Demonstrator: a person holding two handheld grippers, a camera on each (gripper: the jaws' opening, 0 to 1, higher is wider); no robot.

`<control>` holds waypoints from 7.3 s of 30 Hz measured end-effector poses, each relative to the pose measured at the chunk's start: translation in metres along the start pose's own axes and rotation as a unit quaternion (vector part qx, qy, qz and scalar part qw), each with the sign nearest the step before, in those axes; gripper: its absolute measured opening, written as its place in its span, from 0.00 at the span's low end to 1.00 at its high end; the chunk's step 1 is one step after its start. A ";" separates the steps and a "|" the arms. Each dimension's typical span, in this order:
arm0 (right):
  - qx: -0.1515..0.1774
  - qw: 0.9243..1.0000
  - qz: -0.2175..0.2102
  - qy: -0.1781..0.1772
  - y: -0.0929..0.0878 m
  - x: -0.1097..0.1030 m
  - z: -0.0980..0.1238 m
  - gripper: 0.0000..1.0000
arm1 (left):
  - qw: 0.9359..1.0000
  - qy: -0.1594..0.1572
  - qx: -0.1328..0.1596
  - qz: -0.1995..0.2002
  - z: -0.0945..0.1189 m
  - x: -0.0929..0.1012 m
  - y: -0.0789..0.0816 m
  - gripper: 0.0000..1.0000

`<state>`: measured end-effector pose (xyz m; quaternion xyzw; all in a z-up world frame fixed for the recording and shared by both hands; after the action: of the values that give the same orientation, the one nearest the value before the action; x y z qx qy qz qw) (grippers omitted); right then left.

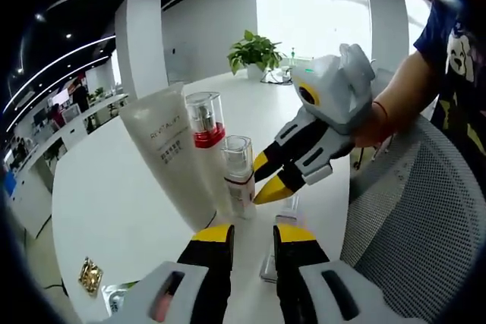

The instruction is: Arrange the skincare products in the storage area until every visible bottle or jar stands upright without overlapping.

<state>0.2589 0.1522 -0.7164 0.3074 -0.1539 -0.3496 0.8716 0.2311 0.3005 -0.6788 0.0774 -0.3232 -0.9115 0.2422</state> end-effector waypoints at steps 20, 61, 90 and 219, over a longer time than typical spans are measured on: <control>-0.020 0.989 0.007 0.149 -0.002 -0.012 0.017 0.24 | 0.996 -0.030 -0.078 -0.014 -0.017 0.011 -0.016 0.30; -0.101 0.955 0.215 0.178 -0.027 -0.058 0.002 0.25 | 0.975 -0.052 -0.179 -0.125 -0.046 0.035 -0.047 0.22; -0.070 0.875 0.473 0.074 -0.008 -0.078 0.023 0.17 | 0.980 -0.090 -0.168 -0.057 -0.037 0.032 -0.042 0.29; 0.100 0.984 0.016 0.145 0.045 -0.048 0.056 0.19 | 0.998 -0.052 0.028 -0.007 -0.005 0.015 0.002 0.22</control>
<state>0.2209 0.1879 -0.6474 0.4378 -0.0648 -0.2699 0.8552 0.2205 0.2891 -0.6806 0.0385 -0.3607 -0.9064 0.2165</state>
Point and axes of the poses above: the point that each gripper's makers call its tool centre point, and the gripper's own axes: z roughly backward along the fingers, x roughly to its right, y roughly out of its top, the point moved 7 cm from there along z, roughly backward along the fingers, and after that the axes turned 14 degrees about -x, right-handed, at the moved point
